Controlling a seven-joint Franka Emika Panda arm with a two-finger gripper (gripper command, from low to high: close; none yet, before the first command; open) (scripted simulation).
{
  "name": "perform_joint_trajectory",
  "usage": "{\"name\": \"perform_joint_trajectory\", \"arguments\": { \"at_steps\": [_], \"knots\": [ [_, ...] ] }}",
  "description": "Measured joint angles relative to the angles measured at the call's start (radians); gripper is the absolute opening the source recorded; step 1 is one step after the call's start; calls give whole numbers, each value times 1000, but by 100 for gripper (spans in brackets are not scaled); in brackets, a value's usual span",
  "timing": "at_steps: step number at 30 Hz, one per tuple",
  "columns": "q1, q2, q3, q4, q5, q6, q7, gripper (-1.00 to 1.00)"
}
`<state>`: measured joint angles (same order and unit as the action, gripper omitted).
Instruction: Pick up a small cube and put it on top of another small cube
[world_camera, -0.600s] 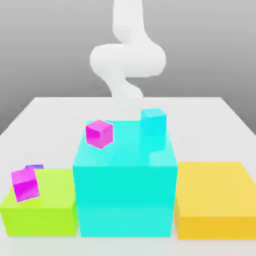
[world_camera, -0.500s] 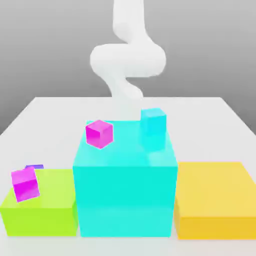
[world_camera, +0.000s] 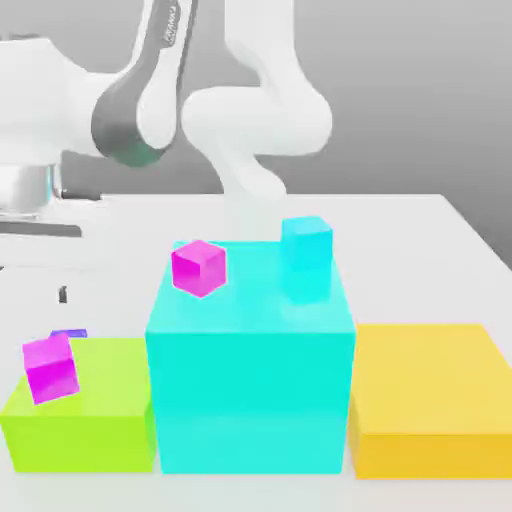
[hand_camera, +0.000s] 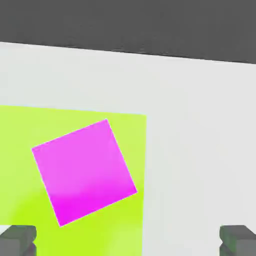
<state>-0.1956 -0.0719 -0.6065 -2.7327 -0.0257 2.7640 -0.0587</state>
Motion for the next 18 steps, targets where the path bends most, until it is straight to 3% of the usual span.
{"name": "perform_joint_trajectory", "arguments": {
  "at_steps": [2, 4, 9, 10, 16, 18],
  "knots": [
    [-83, 83, -5, -39, 78, 45, -137, 0],
    [-113, 165, 54, -41, 206, 94, -258, 0],
    [-333, 348, 339, 0, 487, 222, -478, 0],
    [-362, 368, 374, 5, 512, 237, -497, -100],
    [-376, 378, 391, 8, 524, 242, -507, -100],
    [-332, 342, 335, -3, 474, 216, -468, -100]
  ]
}}
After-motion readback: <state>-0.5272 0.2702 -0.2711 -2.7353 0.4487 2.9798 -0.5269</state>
